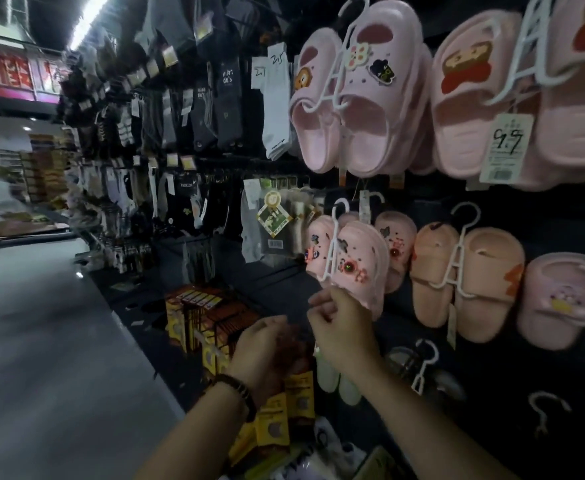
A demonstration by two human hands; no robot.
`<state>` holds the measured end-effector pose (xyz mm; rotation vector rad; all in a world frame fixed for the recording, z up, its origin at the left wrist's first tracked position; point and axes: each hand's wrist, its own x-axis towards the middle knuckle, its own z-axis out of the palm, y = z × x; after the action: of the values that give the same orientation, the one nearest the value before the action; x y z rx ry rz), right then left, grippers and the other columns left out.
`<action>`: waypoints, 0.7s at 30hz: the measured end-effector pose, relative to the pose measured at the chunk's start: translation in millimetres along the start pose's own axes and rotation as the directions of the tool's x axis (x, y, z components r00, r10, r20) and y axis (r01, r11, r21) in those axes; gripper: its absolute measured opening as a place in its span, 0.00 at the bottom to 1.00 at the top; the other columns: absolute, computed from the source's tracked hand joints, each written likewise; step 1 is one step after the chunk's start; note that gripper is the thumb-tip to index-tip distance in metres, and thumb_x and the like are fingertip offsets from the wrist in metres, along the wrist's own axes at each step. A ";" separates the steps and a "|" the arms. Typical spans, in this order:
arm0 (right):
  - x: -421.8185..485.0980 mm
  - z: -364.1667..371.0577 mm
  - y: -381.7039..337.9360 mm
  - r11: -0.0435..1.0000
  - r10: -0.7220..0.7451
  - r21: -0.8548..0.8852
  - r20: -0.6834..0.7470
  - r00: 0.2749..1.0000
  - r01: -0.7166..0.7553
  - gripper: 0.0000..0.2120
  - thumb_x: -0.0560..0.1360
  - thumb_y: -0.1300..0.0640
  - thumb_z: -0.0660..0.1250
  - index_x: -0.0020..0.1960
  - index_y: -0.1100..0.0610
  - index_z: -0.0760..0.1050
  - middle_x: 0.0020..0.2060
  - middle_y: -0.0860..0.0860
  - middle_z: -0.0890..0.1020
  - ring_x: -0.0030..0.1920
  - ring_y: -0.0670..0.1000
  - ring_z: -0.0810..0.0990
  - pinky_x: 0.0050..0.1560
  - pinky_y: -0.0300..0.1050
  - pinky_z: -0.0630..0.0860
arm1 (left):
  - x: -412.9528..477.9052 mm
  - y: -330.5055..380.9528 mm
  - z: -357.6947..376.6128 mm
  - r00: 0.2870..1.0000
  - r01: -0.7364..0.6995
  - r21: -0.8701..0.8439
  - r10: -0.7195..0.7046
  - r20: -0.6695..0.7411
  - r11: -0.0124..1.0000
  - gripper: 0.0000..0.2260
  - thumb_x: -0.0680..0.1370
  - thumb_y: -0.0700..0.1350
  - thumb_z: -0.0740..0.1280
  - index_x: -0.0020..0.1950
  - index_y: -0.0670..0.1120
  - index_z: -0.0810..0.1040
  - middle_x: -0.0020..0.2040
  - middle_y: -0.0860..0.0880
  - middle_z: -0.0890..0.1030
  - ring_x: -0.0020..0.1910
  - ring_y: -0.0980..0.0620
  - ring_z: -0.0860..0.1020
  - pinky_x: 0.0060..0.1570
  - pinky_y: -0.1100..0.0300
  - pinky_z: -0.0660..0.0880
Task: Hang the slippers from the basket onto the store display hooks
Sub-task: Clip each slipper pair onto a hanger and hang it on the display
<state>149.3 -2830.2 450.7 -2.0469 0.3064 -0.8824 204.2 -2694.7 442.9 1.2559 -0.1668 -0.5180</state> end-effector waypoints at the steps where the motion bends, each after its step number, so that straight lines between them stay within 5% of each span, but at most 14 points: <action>1: -13.3 8.4 5.8 0.999 0.044 0.030 0.041 0.998 -0.045 0.07 0.78 0.59 0.72 0.48 0.47 0.80 0.39 0.46 0.83 0.40 0.41 0.82 0.41 0.39 0.78 | -9.8 -6.7 -11.0 1.000 0.004 0.031 -0.004 -0.004 1.000 0.07 0.81 0.38 0.67 0.58 0.42 0.80 0.45 0.40 0.84 0.44 0.40 0.84 0.46 0.47 0.80; 4: -56.6 36.9 28.6 0.978 0.165 0.100 0.186 0.969 -0.186 0.05 0.77 0.57 0.73 0.47 0.48 0.81 0.41 0.47 0.84 0.41 0.44 0.83 0.43 0.43 0.79 | -33.1 -38.0 -48.8 1.000 0.029 0.100 -0.027 -0.012 0.995 0.05 0.81 0.41 0.69 0.55 0.43 0.80 0.54 0.39 0.85 0.52 0.37 0.85 0.46 0.46 0.83; 7: -106.8 68.7 58.9 0.952 0.249 0.104 0.285 0.926 -0.288 0.03 0.77 0.57 0.73 0.46 0.50 0.81 0.44 0.49 0.85 0.46 0.51 0.84 0.45 0.47 0.79 | -49.4 -90.0 -92.2 0.996 0.081 0.125 -0.077 -0.042 0.989 0.03 0.81 0.42 0.69 0.53 0.43 0.79 0.55 0.42 0.86 0.47 0.42 0.86 0.40 0.52 0.82; 12: -191.0 119.2 114.6 0.909 0.351 0.055 0.432 0.831 -0.413 0.01 0.79 0.58 0.72 0.49 0.53 0.80 0.46 0.53 0.84 0.46 0.54 0.84 0.46 0.51 0.80 | -73.2 -184.3 -161.3 0.971 0.227 0.185 -0.207 -0.118 0.956 0.10 0.78 0.40 0.72 0.57 0.39 0.77 0.53 0.39 0.85 0.49 0.37 0.84 0.53 0.41 0.80; 16: -242.4 143.5 156.4 0.853 0.449 0.025 0.475 0.757 -0.522 0.02 0.79 0.60 0.72 0.52 0.57 0.81 0.43 0.55 0.84 0.40 0.54 0.83 0.37 0.44 0.76 | -84.0 -240.4 -205.3 0.938 0.315 0.195 -0.273 -0.214 0.929 0.04 0.80 0.40 0.70 0.53 0.46 0.78 0.50 0.40 0.84 0.44 0.43 0.83 0.42 0.52 0.77; 21: -282.0 173.0 211.6 0.780 0.563 -0.030 0.469 0.680 -0.625 0.02 0.76 0.59 0.74 0.47 0.54 0.81 0.41 0.58 0.86 0.40 0.58 0.84 0.42 0.53 0.79 | -79.9 -293.9 -260.6 0.895 0.376 0.197 -0.299 -0.332 0.906 0.06 0.81 0.33 0.66 0.54 0.43 0.76 0.47 0.38 0.79 0.42 0.42 0.77 0.35 0.57 0.72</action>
<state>87.1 -2706.4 83.2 -1.7775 0.5935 -0.0009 155.2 -2495.7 98.3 1.6146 0.2538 -0.6158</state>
